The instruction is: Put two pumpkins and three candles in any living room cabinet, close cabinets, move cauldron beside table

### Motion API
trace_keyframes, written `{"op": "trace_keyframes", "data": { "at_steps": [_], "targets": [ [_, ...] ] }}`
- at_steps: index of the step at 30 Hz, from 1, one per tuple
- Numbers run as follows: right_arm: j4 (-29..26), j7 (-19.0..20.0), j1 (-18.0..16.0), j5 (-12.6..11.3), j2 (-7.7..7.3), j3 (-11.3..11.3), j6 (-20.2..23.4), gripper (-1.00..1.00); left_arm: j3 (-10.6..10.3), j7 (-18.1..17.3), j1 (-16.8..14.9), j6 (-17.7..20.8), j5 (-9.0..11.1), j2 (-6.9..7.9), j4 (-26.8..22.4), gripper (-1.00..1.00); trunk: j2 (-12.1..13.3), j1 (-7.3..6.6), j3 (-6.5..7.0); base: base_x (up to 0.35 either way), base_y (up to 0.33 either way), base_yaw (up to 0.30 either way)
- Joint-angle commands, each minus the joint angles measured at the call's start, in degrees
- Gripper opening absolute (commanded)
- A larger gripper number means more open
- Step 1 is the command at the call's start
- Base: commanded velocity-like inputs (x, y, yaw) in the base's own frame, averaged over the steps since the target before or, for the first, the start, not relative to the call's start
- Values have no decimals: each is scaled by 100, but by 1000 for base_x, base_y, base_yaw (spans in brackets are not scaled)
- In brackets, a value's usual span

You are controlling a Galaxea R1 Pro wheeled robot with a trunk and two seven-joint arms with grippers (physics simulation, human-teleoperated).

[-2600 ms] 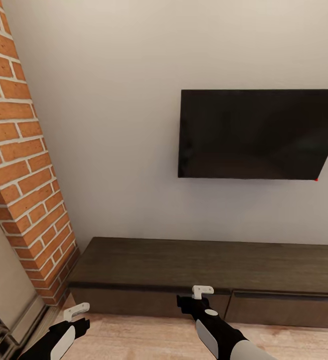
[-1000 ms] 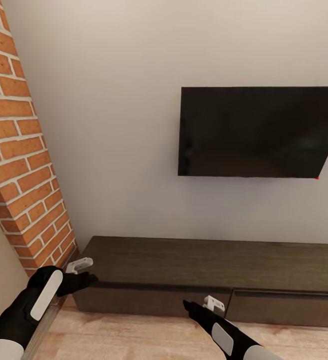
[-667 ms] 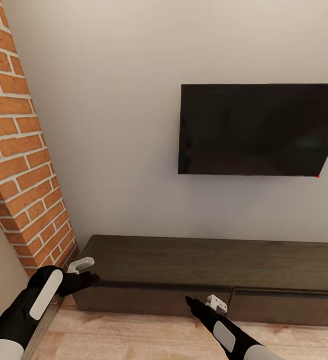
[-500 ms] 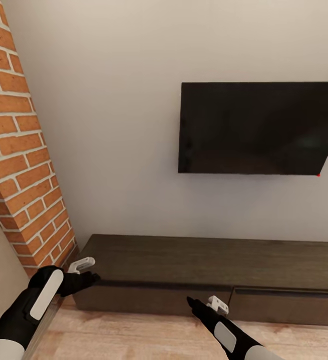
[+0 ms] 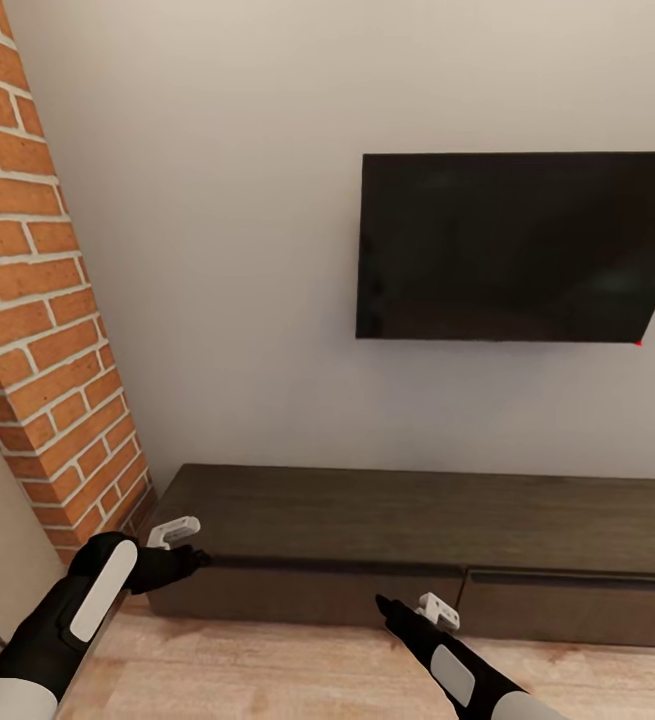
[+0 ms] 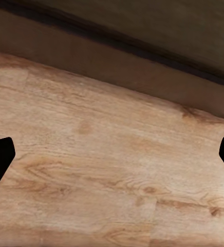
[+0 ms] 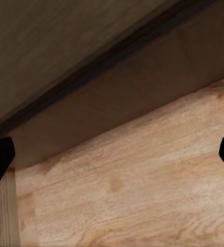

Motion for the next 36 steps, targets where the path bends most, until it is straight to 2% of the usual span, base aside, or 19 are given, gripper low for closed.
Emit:
{"op": "trace_keyframes", "data": {
  "at_steps": [1,20,25,28,30,33,35,36],
  "targets": [
    [8,18,-6,-58,-2,43,-25,100,-15,58,-4,11,63,5,-5,100,-45,22,-24,0,0,0],
    [2,-27,-6,-57,3,41,-36,100,-28,58,-4,12,67,25,-78,100,-807,440,-365,0,0,0],
    [16,-28,-6,-64,-2,43,-272,100,-24,58,-4,12,152,44,-83,100,-1007,549,-455,0,0,0],
    [84,-28,-6,-65,-1,44,-336,100,-27,58,-4,12,493,79,-84,100,-1128,615,-509,0,0,0],
    [169,-28,-6,-66,-2,41,-381,100,-28,58,-4,26,882,161,-84,100,-1208,659,-545,0,0,0],
    [300,49,-6,-81,-8,32,-520,100,-38,58,-4,48,1470,382,-88,100,-1328,725,-599,0,0,0],
    [340,355,-6,-168,-70,13,-550,100,-44,58,-4,53,1842,520,-91,100,-1409,769,-635,0,0,0],
    [352,638,-6,-296,-136,-18,-545,100,-65,58,-4,54,2032,582,-92,100,-1449,791,-653,0,0,0]
  ]
}}
